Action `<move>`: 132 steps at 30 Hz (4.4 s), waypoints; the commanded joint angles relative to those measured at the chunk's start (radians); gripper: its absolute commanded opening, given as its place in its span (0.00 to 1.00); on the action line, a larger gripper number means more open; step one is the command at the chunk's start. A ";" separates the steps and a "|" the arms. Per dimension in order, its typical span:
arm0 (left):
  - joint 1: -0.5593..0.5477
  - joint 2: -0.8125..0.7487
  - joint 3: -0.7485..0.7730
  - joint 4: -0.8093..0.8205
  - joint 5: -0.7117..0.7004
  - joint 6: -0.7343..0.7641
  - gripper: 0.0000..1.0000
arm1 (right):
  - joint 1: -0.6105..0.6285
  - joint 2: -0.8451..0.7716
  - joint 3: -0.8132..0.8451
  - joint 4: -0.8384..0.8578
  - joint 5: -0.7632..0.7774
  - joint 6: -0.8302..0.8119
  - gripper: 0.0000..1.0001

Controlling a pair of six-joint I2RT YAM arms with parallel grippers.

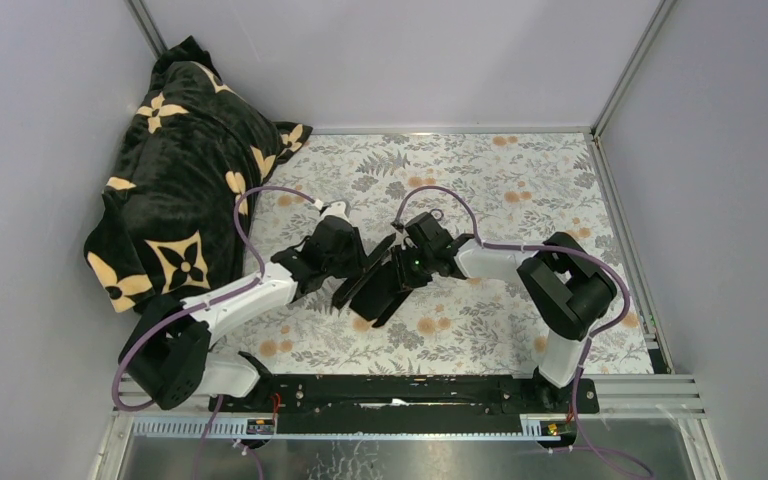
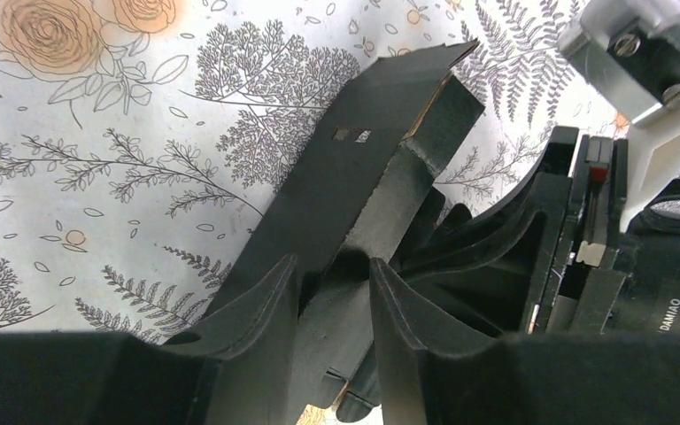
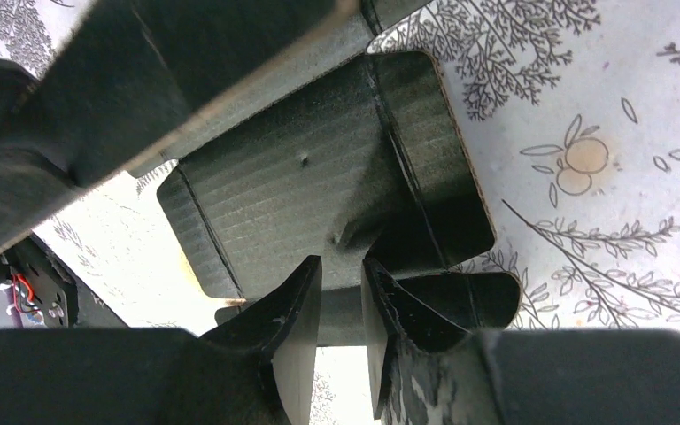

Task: Fold the paper box
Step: Fold the paper box at the center of the board.

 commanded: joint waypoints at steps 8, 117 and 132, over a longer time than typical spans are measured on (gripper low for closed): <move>-0.031 0.064 0.024 -0.020 -0.043 0.003 0.40 | 0.009 0.034 0.004 -0.015 0.030 -0.022 0.31; 0.056 0.035 -0.005 -0.016 0.005 0.056 0.40 | -0.134 0.162 0.397 -0.057 -0.181 -0.056 0.22; 0.056 0.031 -0.007 -0.008 0.016 0.049 0.40 | -0.129 0.181 0.403 -0.082 -0.144 -0.067 0.22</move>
